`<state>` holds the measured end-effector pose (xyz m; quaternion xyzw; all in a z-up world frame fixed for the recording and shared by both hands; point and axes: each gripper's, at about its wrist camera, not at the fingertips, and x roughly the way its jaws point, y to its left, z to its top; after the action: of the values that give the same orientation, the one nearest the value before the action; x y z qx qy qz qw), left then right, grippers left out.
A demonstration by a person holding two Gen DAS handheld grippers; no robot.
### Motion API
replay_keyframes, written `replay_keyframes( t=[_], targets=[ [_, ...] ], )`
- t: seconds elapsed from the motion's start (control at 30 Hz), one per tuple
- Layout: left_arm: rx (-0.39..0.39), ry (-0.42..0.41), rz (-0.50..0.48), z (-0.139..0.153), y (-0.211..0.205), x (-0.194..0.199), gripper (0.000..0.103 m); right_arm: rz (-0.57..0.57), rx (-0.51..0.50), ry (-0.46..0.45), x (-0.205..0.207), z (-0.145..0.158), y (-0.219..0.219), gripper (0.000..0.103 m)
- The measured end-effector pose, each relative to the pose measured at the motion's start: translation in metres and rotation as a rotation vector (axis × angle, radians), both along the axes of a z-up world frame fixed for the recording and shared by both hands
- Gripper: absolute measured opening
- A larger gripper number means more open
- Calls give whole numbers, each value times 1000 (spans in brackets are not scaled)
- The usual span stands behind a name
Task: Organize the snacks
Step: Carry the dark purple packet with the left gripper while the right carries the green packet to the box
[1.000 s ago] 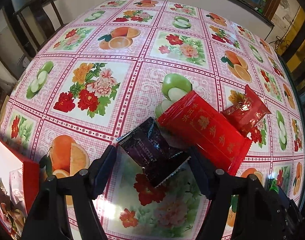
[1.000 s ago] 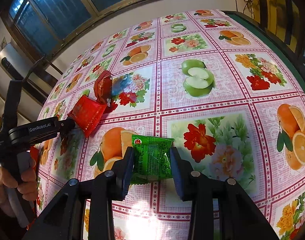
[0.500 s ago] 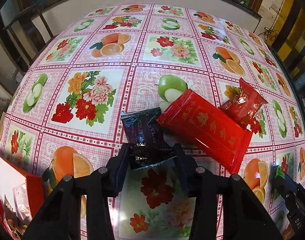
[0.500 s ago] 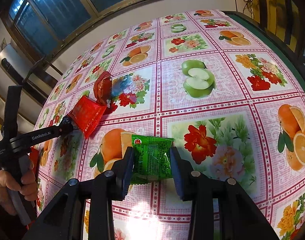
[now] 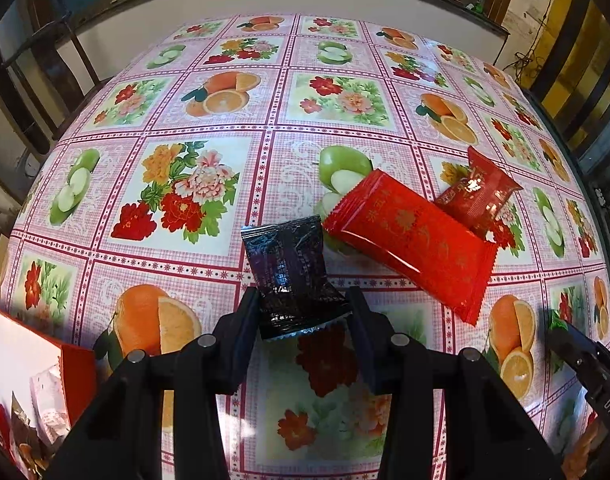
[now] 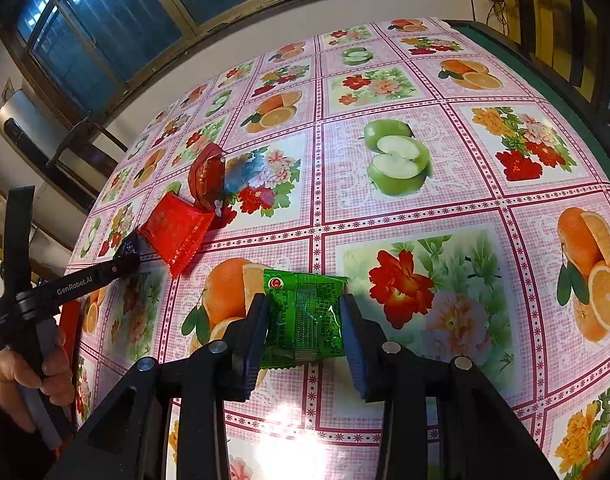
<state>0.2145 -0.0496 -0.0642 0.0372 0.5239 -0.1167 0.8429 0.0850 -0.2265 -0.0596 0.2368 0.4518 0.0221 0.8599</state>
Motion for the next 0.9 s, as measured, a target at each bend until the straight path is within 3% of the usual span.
replay_keyframes(
  t=[0.2, 0.47, 0.7, 0.9],
  targets=[
    [-23, -66, -78, 17, 1, -45, 42, 36, 143, -25, -3, 1, -3, 39],
    [-71, -120, -134, 30, 14, -111, 42, 99, 211, -92, -9, 12, 10, 39],
    [-97, -209, -126, 43, 37, -169, 42, 172, 204, -118, -16, 14, 51, 39],
    [-67, -283, -114, 49, 62, -210, 43, 257, 299, -181, -32, 22, 99, 39]
  ],
)
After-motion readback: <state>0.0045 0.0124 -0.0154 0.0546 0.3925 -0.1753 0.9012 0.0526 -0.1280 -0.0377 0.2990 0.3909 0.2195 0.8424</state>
